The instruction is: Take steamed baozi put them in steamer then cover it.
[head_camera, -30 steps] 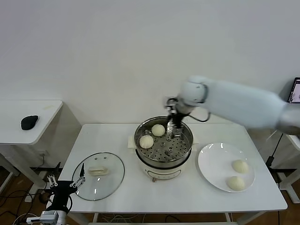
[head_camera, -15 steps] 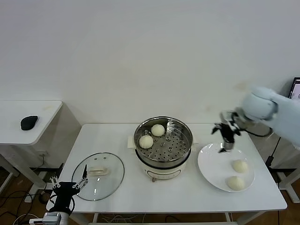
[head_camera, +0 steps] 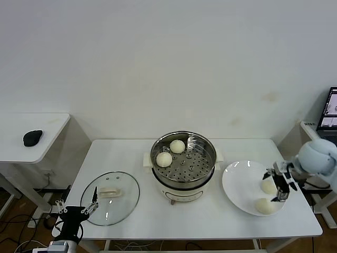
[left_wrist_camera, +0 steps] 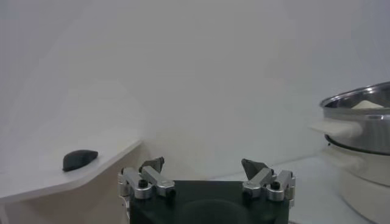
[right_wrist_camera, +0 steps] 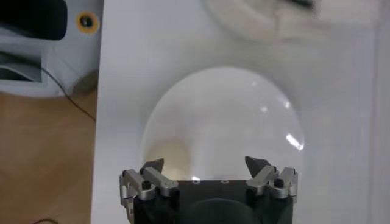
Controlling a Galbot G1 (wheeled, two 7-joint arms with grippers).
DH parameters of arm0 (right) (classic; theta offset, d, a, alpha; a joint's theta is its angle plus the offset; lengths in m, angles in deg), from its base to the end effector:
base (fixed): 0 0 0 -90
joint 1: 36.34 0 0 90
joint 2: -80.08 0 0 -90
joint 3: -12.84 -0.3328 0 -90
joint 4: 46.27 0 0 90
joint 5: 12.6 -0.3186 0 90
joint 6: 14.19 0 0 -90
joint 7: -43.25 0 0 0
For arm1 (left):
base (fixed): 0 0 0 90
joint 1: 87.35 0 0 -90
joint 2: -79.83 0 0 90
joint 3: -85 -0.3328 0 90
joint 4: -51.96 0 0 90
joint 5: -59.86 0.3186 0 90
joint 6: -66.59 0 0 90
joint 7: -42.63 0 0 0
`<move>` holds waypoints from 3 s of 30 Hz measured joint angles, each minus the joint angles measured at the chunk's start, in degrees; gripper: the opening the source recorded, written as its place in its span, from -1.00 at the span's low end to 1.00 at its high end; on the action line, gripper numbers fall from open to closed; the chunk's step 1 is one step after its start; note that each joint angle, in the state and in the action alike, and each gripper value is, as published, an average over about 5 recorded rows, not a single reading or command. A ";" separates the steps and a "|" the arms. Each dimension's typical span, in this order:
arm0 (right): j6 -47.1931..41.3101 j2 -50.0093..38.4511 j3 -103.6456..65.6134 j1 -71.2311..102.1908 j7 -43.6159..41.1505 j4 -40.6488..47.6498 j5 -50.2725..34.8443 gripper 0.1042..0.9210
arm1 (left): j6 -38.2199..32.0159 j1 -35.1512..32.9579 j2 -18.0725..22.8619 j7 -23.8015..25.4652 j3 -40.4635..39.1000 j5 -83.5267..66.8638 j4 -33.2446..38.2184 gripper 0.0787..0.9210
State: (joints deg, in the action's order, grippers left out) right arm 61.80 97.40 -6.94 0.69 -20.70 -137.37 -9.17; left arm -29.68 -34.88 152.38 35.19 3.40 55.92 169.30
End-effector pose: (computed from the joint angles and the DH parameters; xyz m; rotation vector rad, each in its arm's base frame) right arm 0.3710 -0.2226 -0.1448 1.2053 -1.3541 1.3246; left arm 0.1212 0.0954 -0.3018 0.1236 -3.0828 -0.4131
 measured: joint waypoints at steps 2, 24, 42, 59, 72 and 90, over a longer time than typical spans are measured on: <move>0.21 0.42 -1.39 2.14 0.19 0.77 0.69 0.76 | 0.00 -0.05 0.09 0.00 -0.06 0.13 0.00 0.77; 0.31 8.16 -6.45 10.13 1.23 9.74 4.25 0.50 | -0.06 0.36 0.24 0.03 0.59 0.15 -1.28 0.77; -0.23 7.61 -4.36 6.09 -0.06 9.75 2.29 0.14 | -0.03 0.95 -0.23 0.08 0.61 -0.09 -1.66 0.77; -0.95 10.50 5.63 -18.61 -1.45 11.39 -7.12 0.14 | -0.06 0.56 -1.17 0.09 1.22 -1.22 -0.96 0.77; 0.32 24.13 18.69 -36.65 1.20 10.60 -14.63 0.16 | -0.11 0.91 -0.62 0.09 2.25 -1.72 -1.02 0.77; 17.56 39.00 31.13 -38.28 3.64 10.70 -9.64 0.16 | -0.30 0.94 0.27 0.03 3.58 -1.72 -1.25 0.77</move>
State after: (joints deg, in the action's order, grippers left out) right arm 79.35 136.40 24.19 -37.59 -17.06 -126.68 -18.81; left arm -29.98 -33.93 152.64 35.23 6.98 54.20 168.04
